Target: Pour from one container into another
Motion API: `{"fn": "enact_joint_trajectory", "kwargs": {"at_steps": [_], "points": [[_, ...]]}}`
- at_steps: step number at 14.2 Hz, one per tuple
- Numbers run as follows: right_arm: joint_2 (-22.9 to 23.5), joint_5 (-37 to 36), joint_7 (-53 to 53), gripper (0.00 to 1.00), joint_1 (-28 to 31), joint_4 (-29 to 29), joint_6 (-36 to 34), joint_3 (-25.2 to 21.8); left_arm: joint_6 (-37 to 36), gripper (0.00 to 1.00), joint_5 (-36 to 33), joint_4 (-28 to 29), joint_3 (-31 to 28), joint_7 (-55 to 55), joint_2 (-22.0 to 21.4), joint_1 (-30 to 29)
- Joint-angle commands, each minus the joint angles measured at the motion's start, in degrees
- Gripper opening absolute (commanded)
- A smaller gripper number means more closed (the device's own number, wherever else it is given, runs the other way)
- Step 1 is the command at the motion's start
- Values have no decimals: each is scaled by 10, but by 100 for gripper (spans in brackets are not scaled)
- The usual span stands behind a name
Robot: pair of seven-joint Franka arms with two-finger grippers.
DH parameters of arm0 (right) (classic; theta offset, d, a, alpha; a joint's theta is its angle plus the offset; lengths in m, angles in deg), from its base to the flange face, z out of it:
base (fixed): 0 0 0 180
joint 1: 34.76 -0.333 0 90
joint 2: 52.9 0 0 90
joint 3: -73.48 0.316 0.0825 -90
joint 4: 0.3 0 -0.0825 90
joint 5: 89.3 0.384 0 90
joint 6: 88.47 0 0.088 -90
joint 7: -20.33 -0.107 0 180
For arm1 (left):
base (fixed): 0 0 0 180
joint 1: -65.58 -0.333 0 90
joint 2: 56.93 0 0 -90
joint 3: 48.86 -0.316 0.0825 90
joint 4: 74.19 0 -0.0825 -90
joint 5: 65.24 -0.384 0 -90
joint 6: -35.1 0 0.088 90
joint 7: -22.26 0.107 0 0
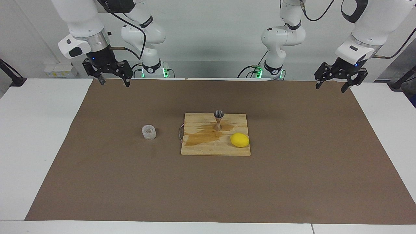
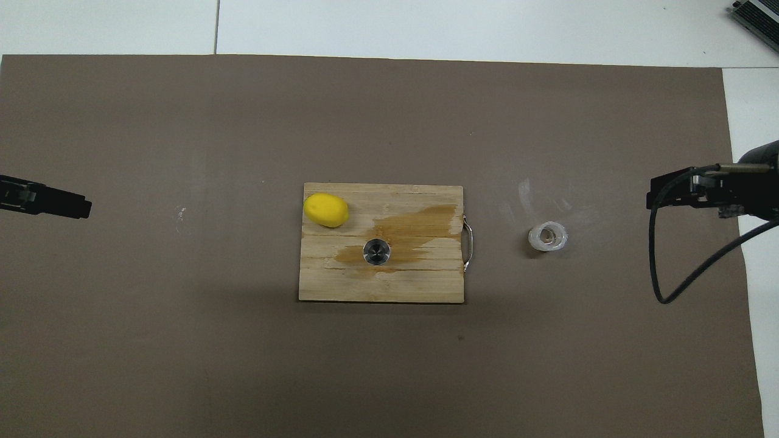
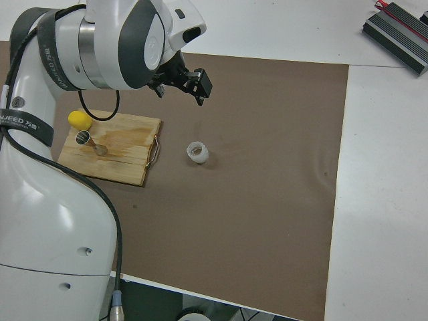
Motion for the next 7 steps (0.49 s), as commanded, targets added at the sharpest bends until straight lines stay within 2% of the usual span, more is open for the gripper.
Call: {"fn": "enact_joint_trajectory", "kwargs": {"at_steps": [1,7], "points": [[12,-15,-42,100,8,-9,-14,3,5,100,0,3,-8,-4,-2,13],[-9,-14,-41,100,5,31,-17,2,6,100,0,8,-8,-4,-2,13]]}}
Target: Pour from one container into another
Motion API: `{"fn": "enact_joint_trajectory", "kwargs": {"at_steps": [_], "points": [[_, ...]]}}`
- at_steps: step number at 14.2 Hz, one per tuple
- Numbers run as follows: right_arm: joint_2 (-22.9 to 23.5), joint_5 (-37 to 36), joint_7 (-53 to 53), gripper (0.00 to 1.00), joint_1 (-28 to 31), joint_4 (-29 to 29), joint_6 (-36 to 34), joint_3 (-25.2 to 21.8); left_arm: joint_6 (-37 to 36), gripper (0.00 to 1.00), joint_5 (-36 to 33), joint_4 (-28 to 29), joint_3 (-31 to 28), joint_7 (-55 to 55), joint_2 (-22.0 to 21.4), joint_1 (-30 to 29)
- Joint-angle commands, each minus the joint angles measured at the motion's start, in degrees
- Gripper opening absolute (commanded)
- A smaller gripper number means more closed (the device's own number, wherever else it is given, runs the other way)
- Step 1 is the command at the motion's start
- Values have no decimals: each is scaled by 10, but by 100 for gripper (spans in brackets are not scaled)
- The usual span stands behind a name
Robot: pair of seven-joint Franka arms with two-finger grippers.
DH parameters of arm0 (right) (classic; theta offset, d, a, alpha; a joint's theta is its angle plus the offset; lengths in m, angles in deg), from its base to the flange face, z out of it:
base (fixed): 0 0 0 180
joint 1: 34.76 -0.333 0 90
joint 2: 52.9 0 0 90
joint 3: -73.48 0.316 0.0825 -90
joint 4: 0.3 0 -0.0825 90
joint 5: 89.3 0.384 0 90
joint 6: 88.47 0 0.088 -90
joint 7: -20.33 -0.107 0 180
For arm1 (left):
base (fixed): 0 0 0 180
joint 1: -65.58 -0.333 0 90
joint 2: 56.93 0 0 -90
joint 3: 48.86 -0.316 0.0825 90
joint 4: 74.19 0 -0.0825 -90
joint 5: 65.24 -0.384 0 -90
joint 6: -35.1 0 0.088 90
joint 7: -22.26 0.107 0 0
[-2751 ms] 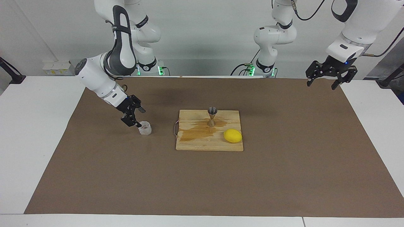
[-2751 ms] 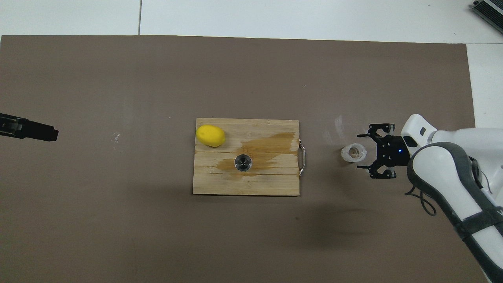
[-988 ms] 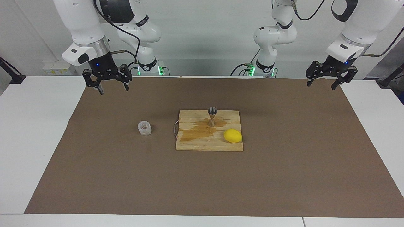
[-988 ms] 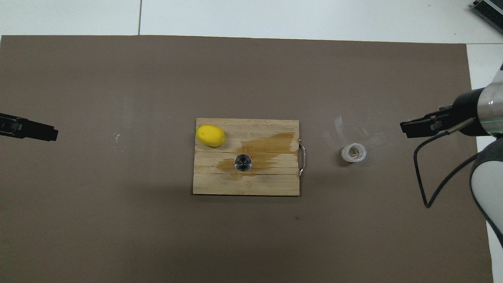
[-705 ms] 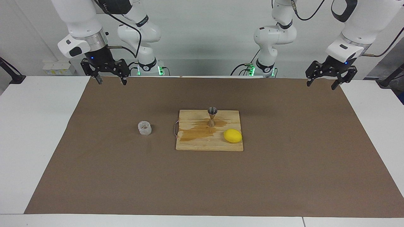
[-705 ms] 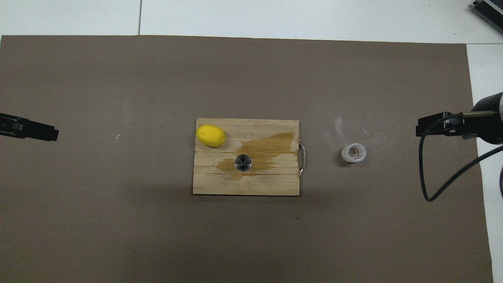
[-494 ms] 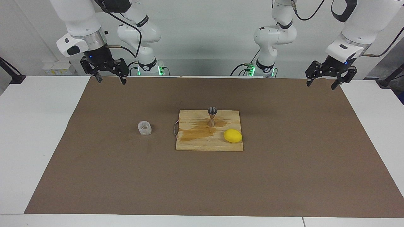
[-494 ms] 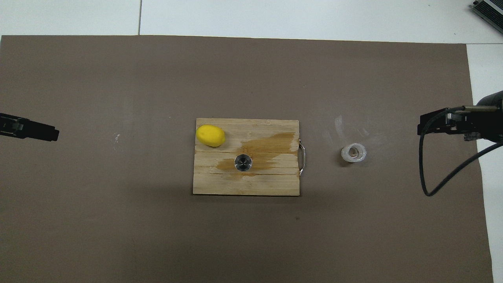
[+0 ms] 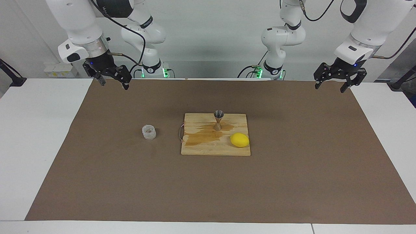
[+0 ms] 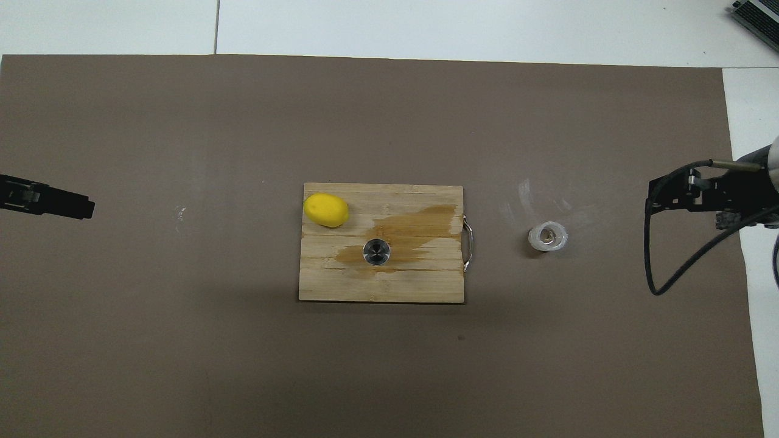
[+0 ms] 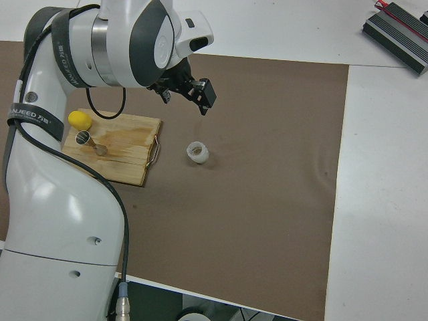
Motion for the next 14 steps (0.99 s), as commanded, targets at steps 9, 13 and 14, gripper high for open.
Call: {"fn": "enact_joint_trajectory", "kwargs": {"at_steps": [9,13,14], "points": [[-19,-28,27,100,0,35,30,4,7,100,0,12,-7,-5,-3,14],[-19,-39,32,100,-2,36,30,5,17,100,0,18,-7,-5,-3,22],[-19,-39,32,100,-2,36,30,5,17,100,0,18,-7,-5,-4,22]]}}
